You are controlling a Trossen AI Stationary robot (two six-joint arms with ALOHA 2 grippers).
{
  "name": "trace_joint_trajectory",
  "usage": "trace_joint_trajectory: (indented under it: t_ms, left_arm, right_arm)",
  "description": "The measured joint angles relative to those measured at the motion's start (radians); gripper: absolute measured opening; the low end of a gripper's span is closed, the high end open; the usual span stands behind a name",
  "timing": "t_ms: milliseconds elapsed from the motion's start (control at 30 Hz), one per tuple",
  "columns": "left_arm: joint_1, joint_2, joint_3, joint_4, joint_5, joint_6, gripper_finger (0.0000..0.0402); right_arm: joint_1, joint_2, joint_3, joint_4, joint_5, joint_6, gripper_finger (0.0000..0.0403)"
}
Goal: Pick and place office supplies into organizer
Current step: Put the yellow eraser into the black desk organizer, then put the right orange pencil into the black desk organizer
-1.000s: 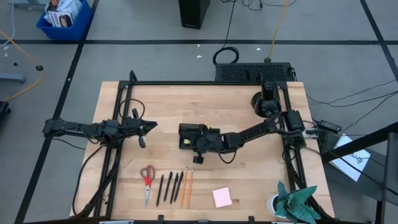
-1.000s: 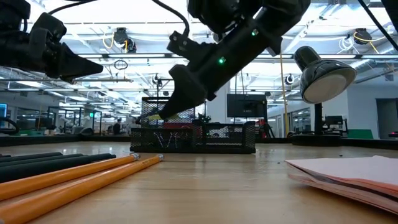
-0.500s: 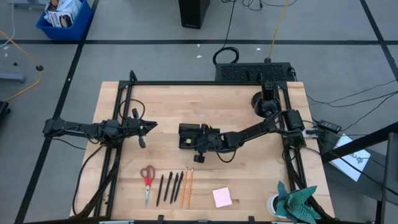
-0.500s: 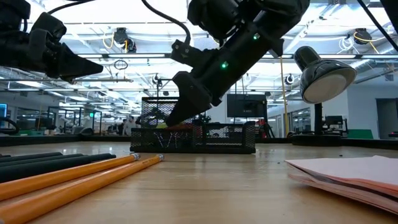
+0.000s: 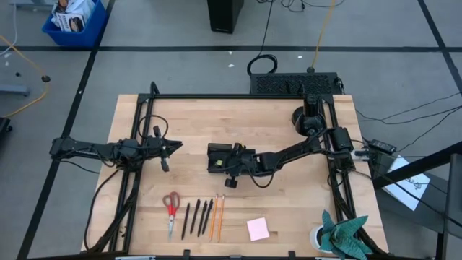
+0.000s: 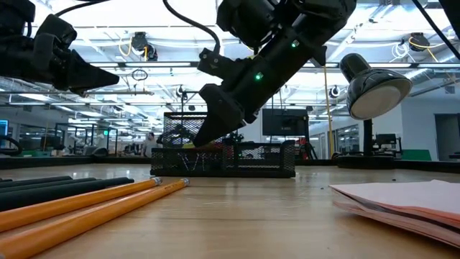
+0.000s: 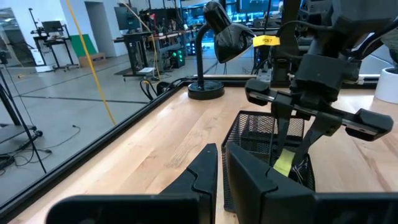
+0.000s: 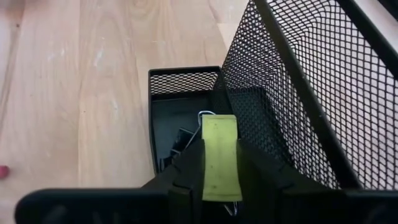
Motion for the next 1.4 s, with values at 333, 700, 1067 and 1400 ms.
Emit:
trace_joint_trajectory:
  t_ms: [333, 700, 1067, 1400]
  left_arm:
    - [0.000, 0.000, 0.000, 0.000, 0.000, 0.000, 0.0042]
    - [0.000, 0.000, 0.000, 0.000, 0.000, 0.000, 0.0042]
    - [0.000, 0.000, 0.000, -0.003, 0.000, -0.022, 0.0042]
    - [0.000, 0.000, 0.002, -0.017, 0.001, -0.047, 0.0042]
  right_arm:
    - [0.000, 0.000, 0.000, 0.000, 0.000, 0.007, 0.0106]
    - [0.004, 0.000, 0.000, 0.047, 0.000, -0.030, 0.0103]
    - [0.035, 0.000, 0.000, 0.170, 0.001, -0.145, 0.0101]
    - [0.098, -0.054, 0.000, 0.253, 0.006, -0.240, 0.0096]
